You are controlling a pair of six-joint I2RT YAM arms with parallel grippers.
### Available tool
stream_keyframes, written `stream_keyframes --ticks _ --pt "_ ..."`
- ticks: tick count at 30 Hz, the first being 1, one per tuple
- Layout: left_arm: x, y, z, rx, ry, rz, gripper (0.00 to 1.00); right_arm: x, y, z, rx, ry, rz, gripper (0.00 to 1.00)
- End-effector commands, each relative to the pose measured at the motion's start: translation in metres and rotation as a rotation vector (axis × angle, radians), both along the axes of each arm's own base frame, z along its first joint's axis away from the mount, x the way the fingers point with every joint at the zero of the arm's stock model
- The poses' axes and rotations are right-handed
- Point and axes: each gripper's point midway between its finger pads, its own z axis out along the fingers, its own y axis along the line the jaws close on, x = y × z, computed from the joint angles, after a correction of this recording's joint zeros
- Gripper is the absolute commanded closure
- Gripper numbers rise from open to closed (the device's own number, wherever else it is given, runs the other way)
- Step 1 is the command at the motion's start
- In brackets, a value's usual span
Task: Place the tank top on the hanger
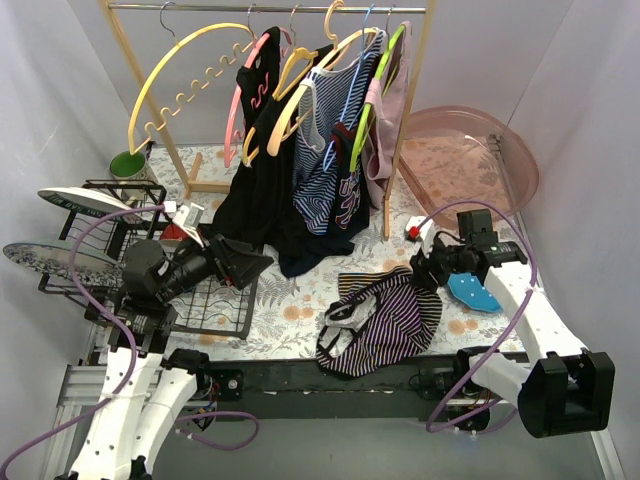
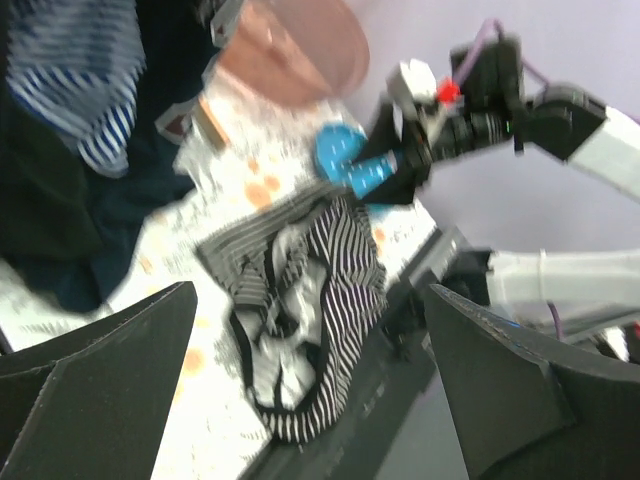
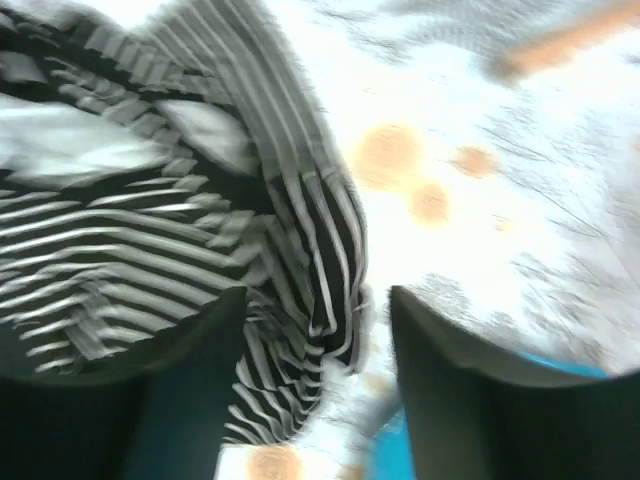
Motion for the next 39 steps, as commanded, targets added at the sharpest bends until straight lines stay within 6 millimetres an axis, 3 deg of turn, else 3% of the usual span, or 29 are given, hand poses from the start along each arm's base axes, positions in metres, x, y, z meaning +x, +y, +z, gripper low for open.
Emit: stream_keyframes --ticks 1,4,5,7,8,11,12,16,19,24,29,32,33,34,35,39 --pt "-0.015 -0.01 -0.041 0.029 0.142 -0.114 0.02 0.072 -0.046 0.007 -0.183 -0.177 -0.281 0.25" --pt "-0.022 -0.013 -0.057 0.028 0.205 -0.156 0.02 0.067 -0.032 0.025 -0.124 -0.237 -0.18 0.24" --pt "-0.024 -0.014 -0.065 0.026 0.231 -0.17 0.02 0.06 -0.015 0.034 -0.072 -0.279 -0.062 0.24" --pt "-0.026 -0.017 -0.074 0.025 0.269 -0.192 0.02 0.036 0.004 0.037 -0.024 -0.273 0.096 0.23" --pt "-0.027 -0.018 -0.081 0.026 0.289 -0.2 0.02 0.017 0.027 0.039 0.028 -0.296 0.256 0.24" --pt "-0.032 -0.023 -0.091 0.034 0.332 -0.232 0.02 -0.022 0.063 0.025 0.071 -0.244 0.504 0.24" --pt "-0.031 -0.025 -0.094 0.042 0.341 -0.223 0.02 -0.026 0.071 0.022 0.064 -0.228 0.538 0.25" --pt "-0.042 -0.047 -0.107 0.105 0.38 -0.252 0.02 -0.028 0.099 0.01 0.028 -0.141 0.63 0.27" --pt "-0.046 -0.058 -0.118 0.159 0.409 -0.239 0.02 -0.022 0.121 0.003 -0.069 -0.179 0.681 0.3" --pt "-0.05 -0.064 -0.137 0.185 0.478 -0.216 0.02 -0.008 0.149 -0.022 -0.216 -0.211 0.686 0.37" --pt "-0.054 -0.064 -0.15 0.205 0.503 -0.209 0.02 -0.021 0.142 -0.054 -0.29 -0.144 0.735 0.54" --pt "-0.054 -0.064 -0.155 0.215 0.511 -0.21 0.02 -0.027 0.13 -0.062 -0.317 -0.126 0.713 0.75" --pt "-0.054 -0.064 -0.157 0.216 0.514 -0.212 0.02 -0.026 0.128 -0.054 -0.309 -0.145 0.69 0.92" --pt "-0.054 -0.065 -0.157 0.219 0.517 -0.214 0.02 -0.024 0.127 -0.048 -0.296 -0.153 0.665 0.99" --pt "-0.053 -0.066 -0.159 0.221 0.521 -0.217 0.04 -0.02 0.123 -0.039 -0.266 -0.147 0.614 0.99" --pt "-0.047 -0.073 -0.163 0.219 0.537 -0.229 0.11 0.008 0.099 0.03 -0.133 -0.256 0.43 0.99"
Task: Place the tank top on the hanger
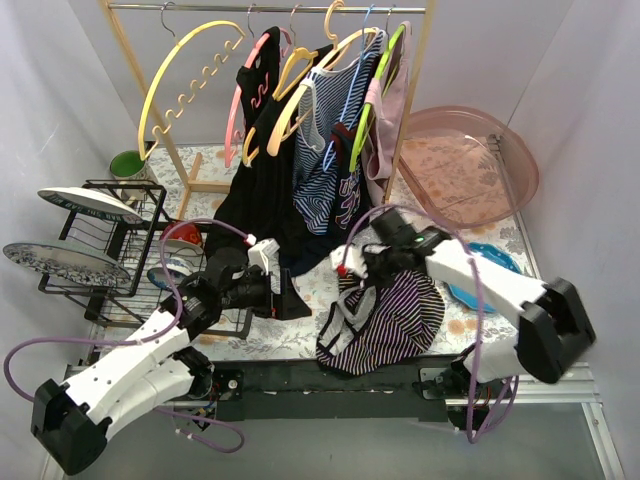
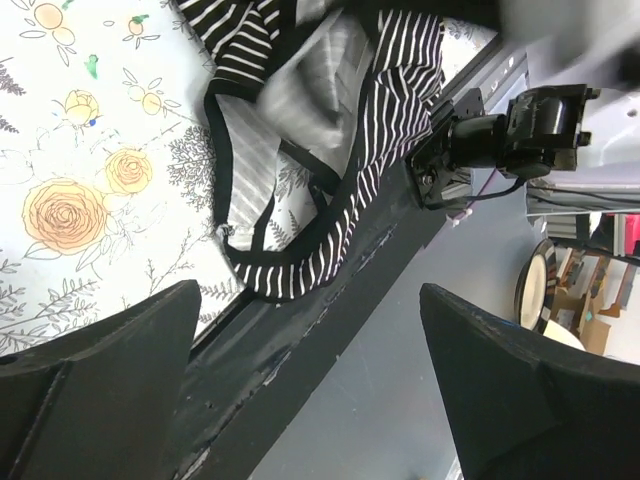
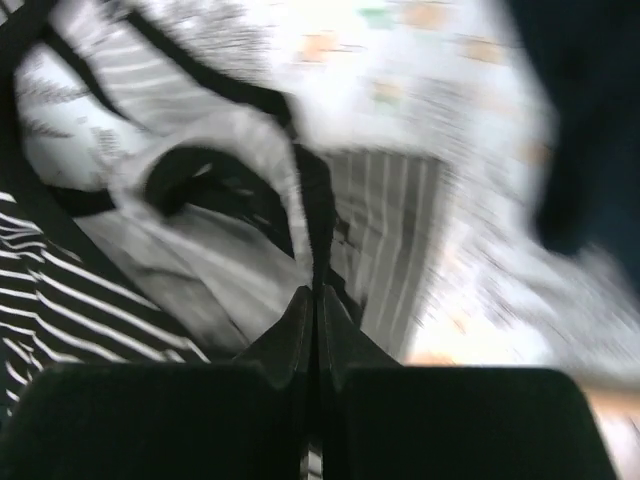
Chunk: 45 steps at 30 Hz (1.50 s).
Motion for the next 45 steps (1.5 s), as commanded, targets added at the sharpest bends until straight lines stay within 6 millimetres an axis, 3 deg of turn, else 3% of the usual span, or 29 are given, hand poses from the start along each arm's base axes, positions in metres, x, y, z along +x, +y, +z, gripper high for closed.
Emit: stream_keyframes --ticks 1,8,11,12,17,20,23,25,26,27,29,30,35,36,39,43,45 --pt "0.01 -0.01 0.001 -0.018 -0.016 -0.009 0.12 0.044 -0.031 0.084 0.207 -0.131 -0.219 0.99" --pt "0.042 -0.035 -0.01 0.035 -0.016 -0.025 0.17 0.062 -0.109 0.149 0.356 -0.405 -0.522 0.99" --pt "0.055 -0.053 -0.021 0.086 -0.009 -0.045 0.21 0.065 -0.132 0.151 0.364 -0.441 -0.638 0.99" --pt "0.057 -0.058 -0.034 0.118 0.015 -0.054 0.23 0.064 -0.134 0.147 0.365 -0.427 -0.662 0.99" --pt "0.047 -0.094 -0.043 0.137 0.019 -0.134 0.22 0.06 -0.134 0.143 0.385 -0.402 -0.673 0.99" --pt "0.039 -0.1 -0.054 0.167 0.044 -0.129 0.2 0.058 -0.131 0.139 0.399 -0.377 -0.672 0.99" --pt "0.038 -0.089 -0.059 0.183 0.083 -0.032 0.08 0.057 -0.13 0.134 0.402 -0.359 -0.672 0.99" --pt "0.049 -0.077 -0.062 0.189 0.117 0.135 0.05 0.057 -0.128 0.132 0.407 -0.353 -0.669 0.99" --pt "0.049 -0.073 -0.053 0.152 0.118 0.18 0.02 0.056 -0.128 0.13 0.407 -0.347 -0.669 0.99" --pt "0.045 -0.063 -0.064 0.162 0.152 0.229 0.02 0.056 -0.127 0.13 0.41 -0.345 -0.668 0.99" --pt "0.043 -0.062 -0.053 0.072 0.218 0.318 0.02 0.056 -0.127 0.128 0.414 -0.34 -0.667 0.99" --pt "0.038 -0.056 -0.062 0.061 0.249 0.346 0.02 0.055 -0.126 0.128 0.418 -0.338 -0.666 0.99" --pt "0.038 -0.055 -0.07 -0.042 0.46 0.538 0.02 0.055 -0.121 0.123 0.432 -0.308 -0.655 0.99" --pt "0.038 -0.055 -0.078 -0.025 0.505 0.572 0.03 0.054 -0.121 0.122 0.435 -0.302 -0.657 0.99" --pt "0.04 -0.066 -0.078 -0.048 0.598 0.633 0.11 0.054 -0.12 0.123 0.439 -0.3 -0.654 0.99" --pt "0.042 -0.083 -0.075 -0.127 0.69 0.685 0.37 0.052 -0.12 0.121 0.433 -0.292 -0.656 0.99" --pt "0.043 -0.091 -0.069 -0.179 0.719 0.677 0.39 0.051 -0.12 0.119 0.432 -0.288 -0.657 0.99"
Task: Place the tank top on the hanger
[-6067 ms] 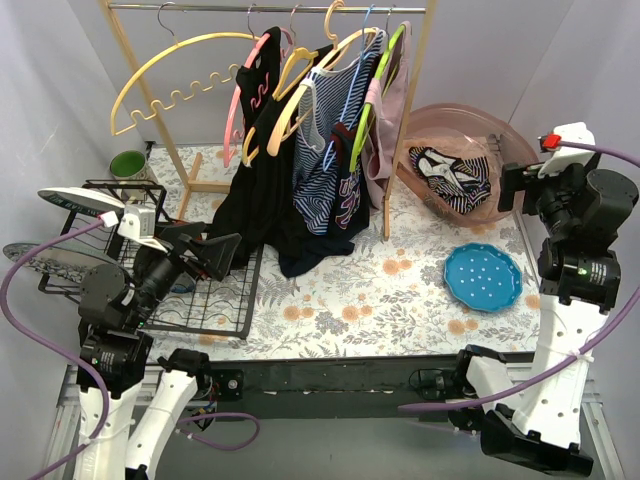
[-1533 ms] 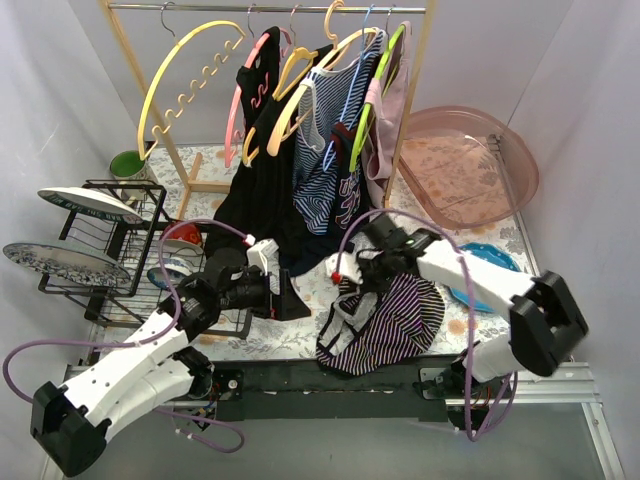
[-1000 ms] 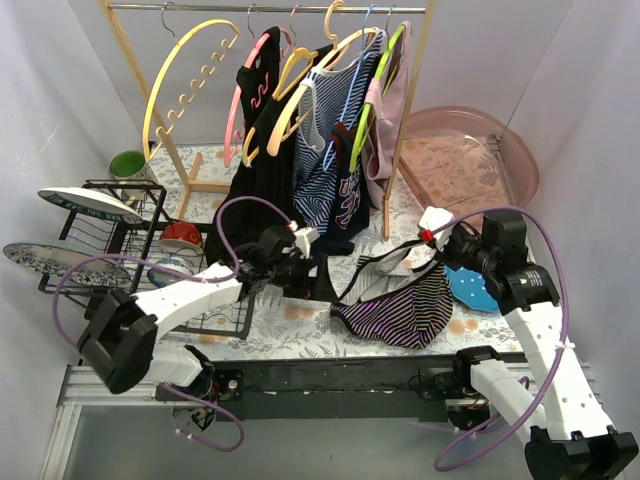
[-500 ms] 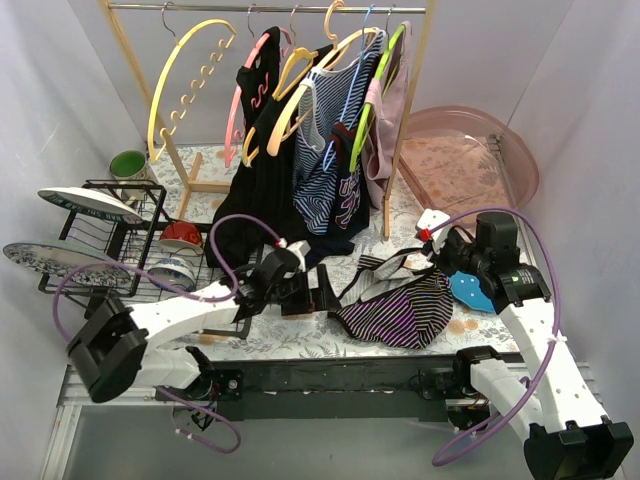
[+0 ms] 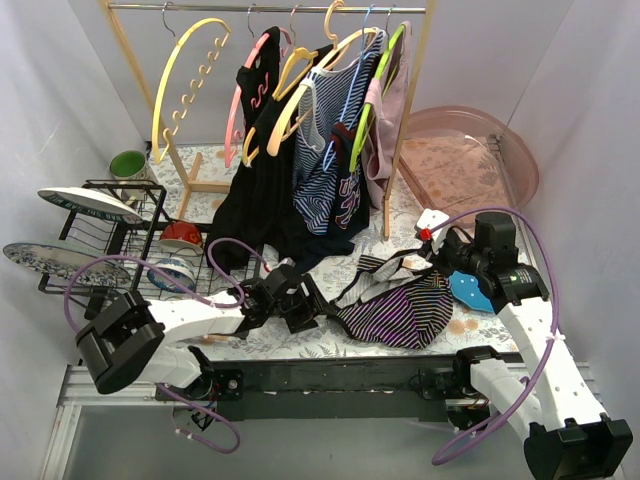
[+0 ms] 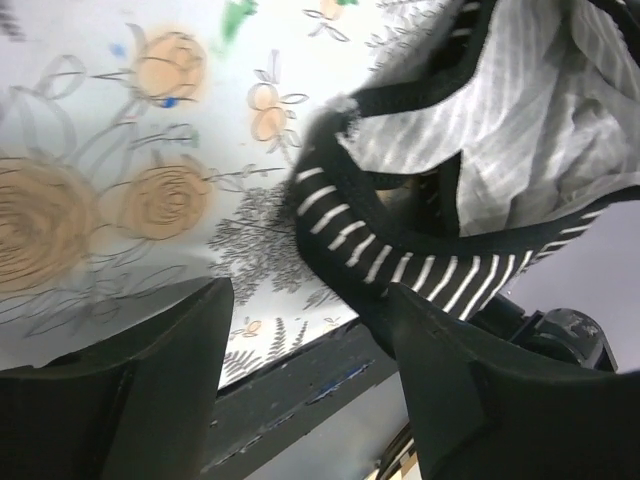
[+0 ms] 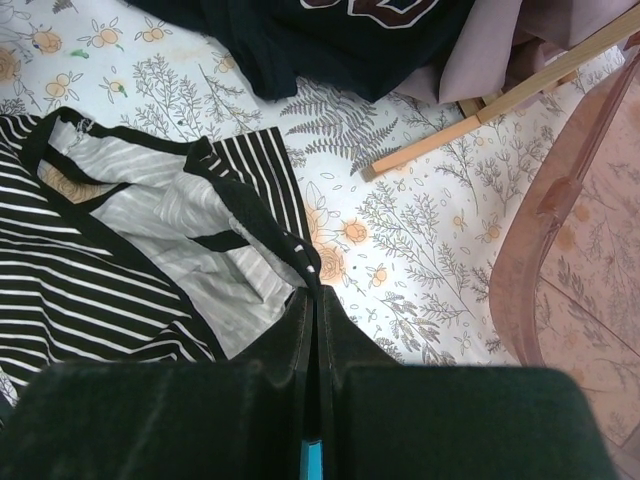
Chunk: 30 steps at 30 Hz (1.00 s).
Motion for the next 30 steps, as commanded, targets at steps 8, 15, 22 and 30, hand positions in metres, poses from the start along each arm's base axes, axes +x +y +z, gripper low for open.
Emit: stream_keyframes --ticks 8,15,22,30 --pt "0.021 -0.05 0.038 -0.313 0.275 0.345 0.31 -0.001 0.006 0.0 0.037 -0.015 0.022 0.99" --pt "0.029 -0.059 0.039 -0.368 0.205 0.318 0.86 0.0 0.005 0.015 0.034 -0.044 0.023 0.99" --pt "0.068 -0.04 0.175 -0.407 -0.394 0.155 1.0 0.011 0.008 0.121 0.062 -0.256 0.035 0.99" --pt "0.051 -0.006 0.433 -0.469 -1.017 -0.031 1.0 0.003 -0.004 0.298 0.17 -0.53 -0.066 0.99"
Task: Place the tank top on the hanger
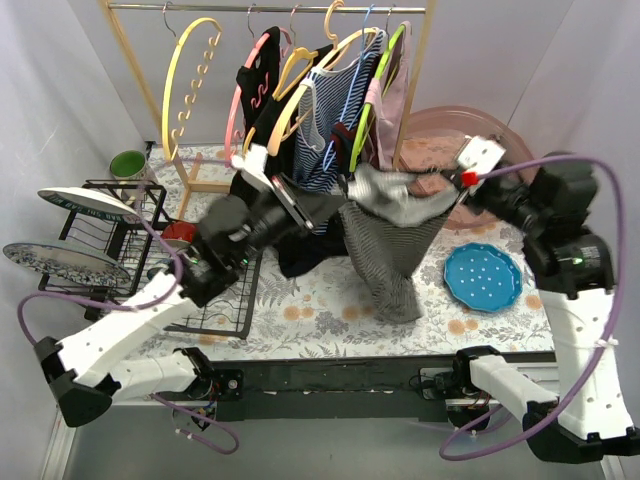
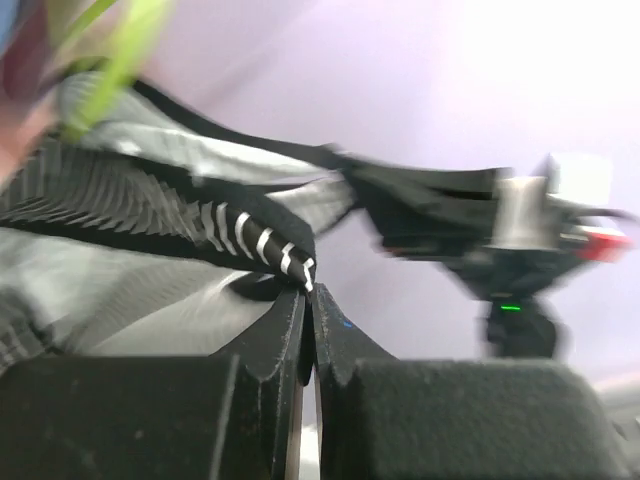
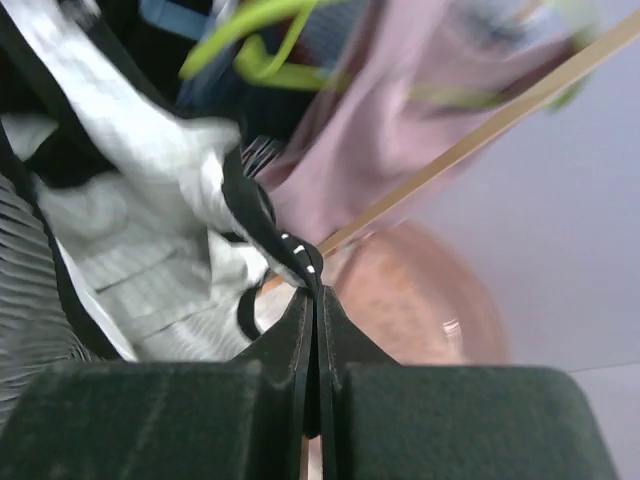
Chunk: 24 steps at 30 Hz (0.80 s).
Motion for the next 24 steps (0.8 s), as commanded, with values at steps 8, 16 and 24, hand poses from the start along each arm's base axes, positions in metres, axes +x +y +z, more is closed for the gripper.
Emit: stream_keyframes --ticks 8,16,24 --pt "-0.049 0.012 0.113 0.04 -0.332 -0.18 1.0 -0.014 -0.034 0.079 0.135 -0.127 -0.18 0.99" --pt "-0.064 0.011 -0.053 0.184 -0.019 -0.271 1.0 -0.015 -0.033 -0.117 0.03 0.209 -0.173 0.99" --pt "-0.093 0.005 -0.185 0.225 0.208 -0.427 0.96 -0.022 -0.047 -0.228 -0.113 0.415 -0.203 0.98"
